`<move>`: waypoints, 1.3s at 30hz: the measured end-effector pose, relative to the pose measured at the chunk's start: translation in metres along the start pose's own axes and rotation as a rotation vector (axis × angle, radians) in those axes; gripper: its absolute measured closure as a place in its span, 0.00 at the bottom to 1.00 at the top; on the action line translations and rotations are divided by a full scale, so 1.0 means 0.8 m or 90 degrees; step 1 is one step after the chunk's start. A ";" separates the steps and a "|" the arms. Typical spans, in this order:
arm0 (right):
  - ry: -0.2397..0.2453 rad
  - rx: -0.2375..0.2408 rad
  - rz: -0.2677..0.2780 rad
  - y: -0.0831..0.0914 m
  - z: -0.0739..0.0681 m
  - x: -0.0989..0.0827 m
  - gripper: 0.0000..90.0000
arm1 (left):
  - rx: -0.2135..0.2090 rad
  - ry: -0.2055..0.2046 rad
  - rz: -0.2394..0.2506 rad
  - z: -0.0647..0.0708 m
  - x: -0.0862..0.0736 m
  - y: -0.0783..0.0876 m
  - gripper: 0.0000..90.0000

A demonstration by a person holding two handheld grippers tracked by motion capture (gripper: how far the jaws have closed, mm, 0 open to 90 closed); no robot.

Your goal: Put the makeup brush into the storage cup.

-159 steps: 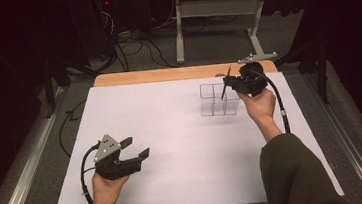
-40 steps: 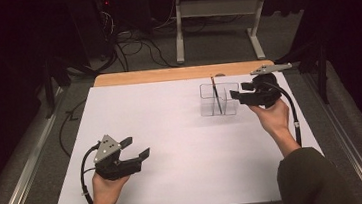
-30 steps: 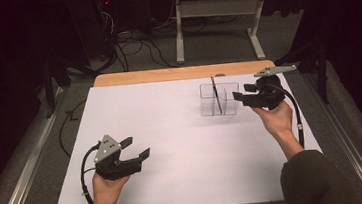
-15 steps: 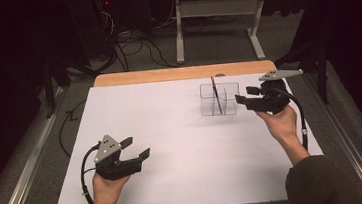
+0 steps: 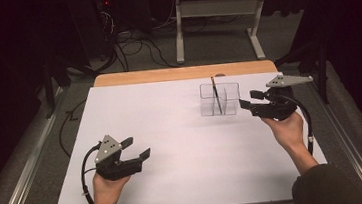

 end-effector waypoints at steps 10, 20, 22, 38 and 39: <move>-0.002 0.009 0.014 0.012 -0.005 -0.008 0.51 | 0.001 0.001 -0.001 0.000 -0.001 0.000 0.31; 0.003 0.014 0.028 0.025 -0.010 -0.013 0.51 | 0.002 0.001 0.000 -0.001 0.000 0.000 0.31; 0.005 0.013 0.027 0.027 -0.009 -0.015 0.51 | 0.002 0.001 0.000 -0.001 0.000 0.000 0.31; -0.014 0.024 0.051 0.050 -0.012 -0.031 0.50 | 0.002 -0.001 -0.002 0.000 -0.001 -0.001 0.31; -0.014 0.027 0.054 0.051 -0.013 -0.032 0.50 | 0.002 -0.002 -0.003 0.000 -0.002 -0.001 0.31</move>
Point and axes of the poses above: each handheld gripper's, and its own axes: y roughly backward along the jaws, x roughly out of its top, z roughly to its right, the point moved 10 cm from there along -y, roughly forward along the jaws, and after that the axes turned 6 degrees about -x, right-handed, at the moved point
